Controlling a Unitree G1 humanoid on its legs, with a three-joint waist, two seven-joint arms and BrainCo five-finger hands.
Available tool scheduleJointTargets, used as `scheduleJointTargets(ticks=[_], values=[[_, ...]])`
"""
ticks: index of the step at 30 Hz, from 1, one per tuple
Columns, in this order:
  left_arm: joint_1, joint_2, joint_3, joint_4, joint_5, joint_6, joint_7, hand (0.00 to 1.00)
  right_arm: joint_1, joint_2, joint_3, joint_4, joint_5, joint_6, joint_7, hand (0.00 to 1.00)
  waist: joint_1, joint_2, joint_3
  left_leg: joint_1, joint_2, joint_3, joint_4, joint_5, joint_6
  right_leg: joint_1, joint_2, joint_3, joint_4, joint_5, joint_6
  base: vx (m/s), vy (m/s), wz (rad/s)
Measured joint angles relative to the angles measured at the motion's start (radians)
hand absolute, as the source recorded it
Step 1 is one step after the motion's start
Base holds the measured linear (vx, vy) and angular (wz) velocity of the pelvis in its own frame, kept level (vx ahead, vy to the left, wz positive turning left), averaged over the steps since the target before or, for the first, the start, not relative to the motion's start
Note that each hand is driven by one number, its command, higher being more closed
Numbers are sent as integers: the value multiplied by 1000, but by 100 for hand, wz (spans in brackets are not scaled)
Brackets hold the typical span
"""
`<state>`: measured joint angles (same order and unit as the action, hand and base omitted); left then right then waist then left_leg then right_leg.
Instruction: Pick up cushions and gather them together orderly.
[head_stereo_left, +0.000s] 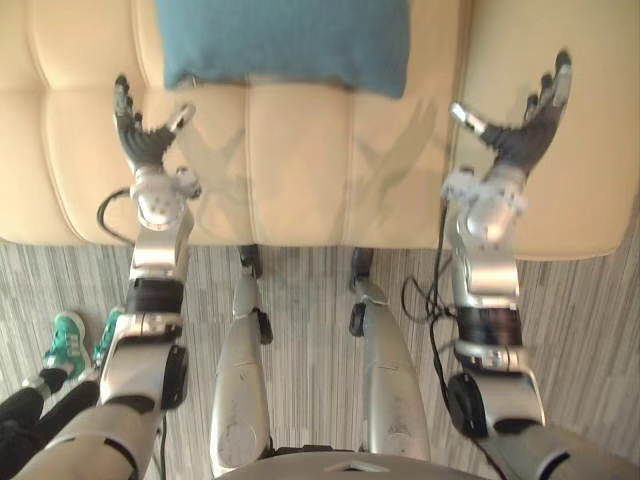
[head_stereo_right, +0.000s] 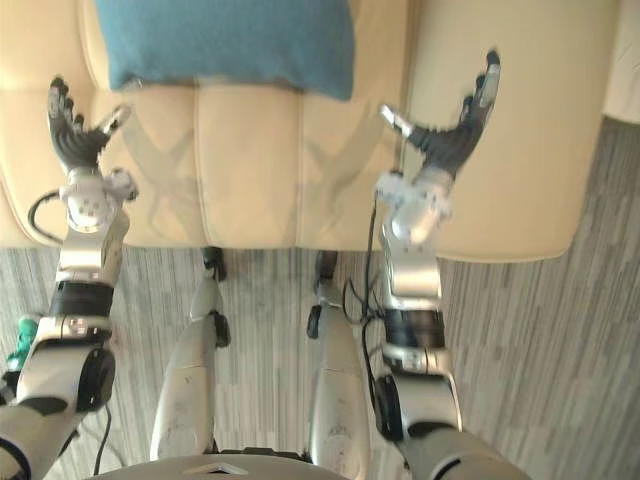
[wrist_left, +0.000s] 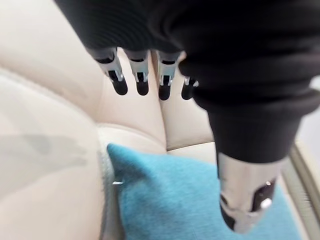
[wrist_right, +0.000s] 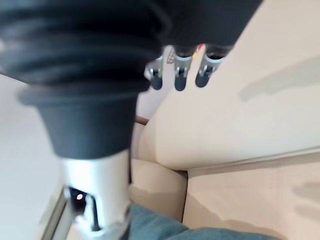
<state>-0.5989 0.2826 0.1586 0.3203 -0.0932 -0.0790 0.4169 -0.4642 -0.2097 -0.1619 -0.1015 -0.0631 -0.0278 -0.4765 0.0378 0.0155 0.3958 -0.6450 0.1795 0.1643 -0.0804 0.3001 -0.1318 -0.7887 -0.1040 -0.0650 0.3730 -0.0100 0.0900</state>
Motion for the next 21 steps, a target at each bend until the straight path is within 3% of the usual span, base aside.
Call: scheduleJointTargets(ticks=[2,7,11,18,21], values=[[113,-7,17,-33,-3,-19,-29,0,119,5,3,-45,-1,-19,36,0,4,0,-5,47,5,4,0,-16,4,51,6,3,-15,-11,-1,2,-90,-7],[428,-130,87,49,-22,-10,-84,0,404,73,5,-41,-2,-20,118,0,1,-2,-58,205,3,30,1,-30,18,206,6,8,-38,-16,-1,44,-61,-6],[663,-238,133,207,-22,18,-147,0,601,134,40,23,-2,-36,216,0,0,2,-179,358,2,80,1,-94,22,354,6,32,-90,-40,1,118,-28,-24],[763,-340,196,488,59,37,-233,0,723,210,32,498,-17,-28,318,0,-7,2,-337,536,1,97,0,-160,5,566,6,27,-189,-52,7,99,17,-3],[768,-359,194,551,99,38,-254,0,723,226,2,673,-23,-11,338,0,-7,6,-374,581,1,101,0,-174,2,624,6,26,-221,-49,4,79,16,-2]])
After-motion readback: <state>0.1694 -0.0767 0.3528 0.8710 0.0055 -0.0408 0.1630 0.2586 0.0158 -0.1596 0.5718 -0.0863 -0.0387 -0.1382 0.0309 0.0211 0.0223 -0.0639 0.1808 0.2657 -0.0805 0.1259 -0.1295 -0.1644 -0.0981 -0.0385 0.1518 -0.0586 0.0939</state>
